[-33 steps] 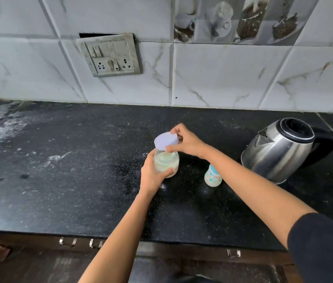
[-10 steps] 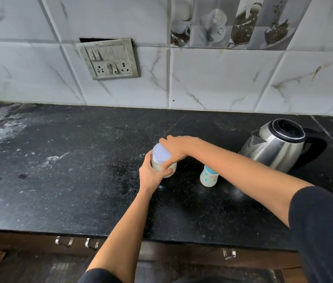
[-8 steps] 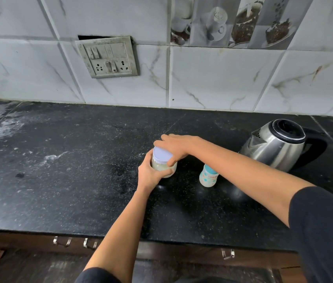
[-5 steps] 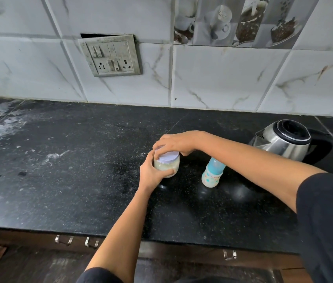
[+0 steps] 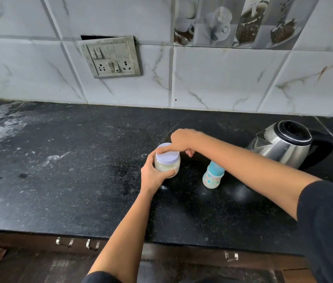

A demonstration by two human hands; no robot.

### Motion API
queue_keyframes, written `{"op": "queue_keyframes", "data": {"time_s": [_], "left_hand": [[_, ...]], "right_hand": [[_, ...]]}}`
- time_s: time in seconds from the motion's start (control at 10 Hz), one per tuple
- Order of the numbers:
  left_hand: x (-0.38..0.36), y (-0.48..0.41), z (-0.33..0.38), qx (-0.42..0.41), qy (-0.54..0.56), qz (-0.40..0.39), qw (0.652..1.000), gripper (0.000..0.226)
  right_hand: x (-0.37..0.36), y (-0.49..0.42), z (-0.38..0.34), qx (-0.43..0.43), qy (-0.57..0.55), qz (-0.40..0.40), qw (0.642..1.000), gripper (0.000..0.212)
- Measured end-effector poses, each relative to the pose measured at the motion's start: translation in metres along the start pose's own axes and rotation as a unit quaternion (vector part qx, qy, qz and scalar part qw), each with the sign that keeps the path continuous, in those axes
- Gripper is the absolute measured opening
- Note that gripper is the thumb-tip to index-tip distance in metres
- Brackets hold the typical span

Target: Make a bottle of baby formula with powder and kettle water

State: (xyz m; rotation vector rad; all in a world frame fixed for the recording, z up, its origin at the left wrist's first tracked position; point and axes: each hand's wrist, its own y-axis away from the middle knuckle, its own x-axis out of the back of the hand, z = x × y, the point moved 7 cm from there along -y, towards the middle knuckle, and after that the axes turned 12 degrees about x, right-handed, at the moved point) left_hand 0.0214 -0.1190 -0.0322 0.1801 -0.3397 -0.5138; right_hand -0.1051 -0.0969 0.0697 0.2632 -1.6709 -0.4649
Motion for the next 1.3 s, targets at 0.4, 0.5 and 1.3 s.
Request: {"op": "queue_keyframes", "data": {"time_s": [0.4, 0.5, 1.3], "left_hand": [[-0.002, 0.003, -0.002, 0.014, 0.018, 0.006, 1.000, 0.083], [-0.001, 0.005, -0.001, 0.012, 0.016, 0.013, 1.000, 0.082], [-0.003, 0.020, 0.019, 0.008, -0.075, 0.069, 0.995, 0.101]], "right_hand": [[-0.015, -0.008, -0.016, 0.143, 0.048, 0.097, 0.984, 0.060], [-0.018, -0.007, -0.016, 0.117, 0.023, 0.117, 0.986, 0.061], [-0.022, 0.101, 0.016, 0.046, -0.188, 0.429, 0.882, 0.053]]}}
